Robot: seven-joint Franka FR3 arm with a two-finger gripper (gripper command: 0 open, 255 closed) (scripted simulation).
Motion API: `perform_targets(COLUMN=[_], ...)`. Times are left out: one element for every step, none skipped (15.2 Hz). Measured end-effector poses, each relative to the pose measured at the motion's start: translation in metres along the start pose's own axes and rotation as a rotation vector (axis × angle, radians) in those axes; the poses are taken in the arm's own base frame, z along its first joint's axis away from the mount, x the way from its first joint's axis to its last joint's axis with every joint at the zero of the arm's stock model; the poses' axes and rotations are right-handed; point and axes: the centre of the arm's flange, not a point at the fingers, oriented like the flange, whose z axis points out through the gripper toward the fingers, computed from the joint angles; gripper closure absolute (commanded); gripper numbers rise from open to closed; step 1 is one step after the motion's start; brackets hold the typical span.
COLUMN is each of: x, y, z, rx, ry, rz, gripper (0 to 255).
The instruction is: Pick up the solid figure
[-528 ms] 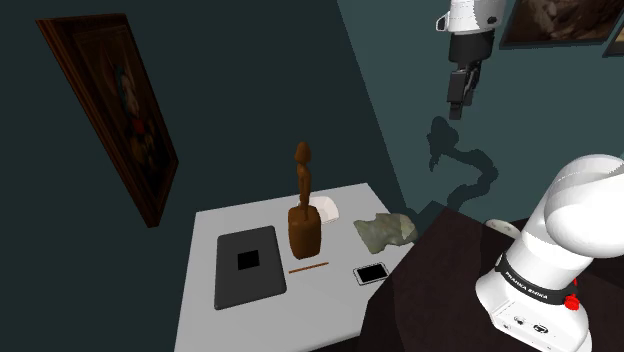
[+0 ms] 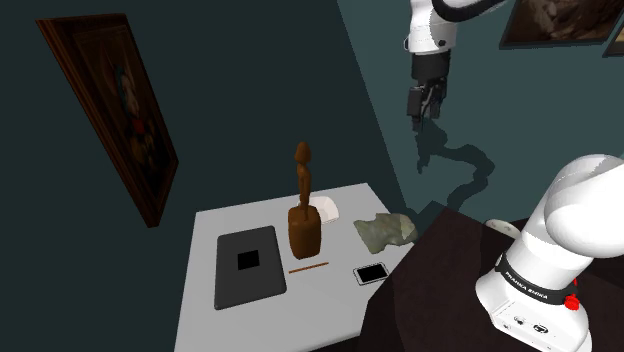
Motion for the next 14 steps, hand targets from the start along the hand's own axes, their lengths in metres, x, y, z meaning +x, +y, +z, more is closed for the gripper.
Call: perform_targets(x=[0.011, 0.025, 0.036, 0.048, 0.060, 0.074, 0.085, 0.098, 0.111, 0.122, 0.134, 0.145, 0.155, 0.168], y=[-0.008, -0.016, -0.019, -0.023, -0.029, -0.033, -0.039, -0.043, -0.043, -0.047, -0.051, -0.055, -0.055, -0.056], z=[0.002, 0.004, 0.009, 0.014, 0.018, 0.021, 0.029, 0.036, 0.041, 0.045, 0.048, 0.052, 0.055, 0.060], rx=[0.004, 0.008, 0.012, 0.016, 0.020, 0.023, 0.028, 0.032, 0.035, 0.039, 0.044, 0.047, 0.051, 0.055], ry=[-0.003, -0.005, -0.009, -0.012, -0.016, -0.018, -0.022, -0.025, -0.028, -0.031, -0.034, -0.037, -0.041, -0.043], rz=[0.014, 0.029, 0.044, 0.058, 0.073, 0.088, 0.102, 0.117, 0.132, 0.146, 0.161, 0.175, 0.190, 0.205], gripper=[0, 0, 0, 0, 0, 0, 0, 0, 0, 0, 0, 0, 0, 0])
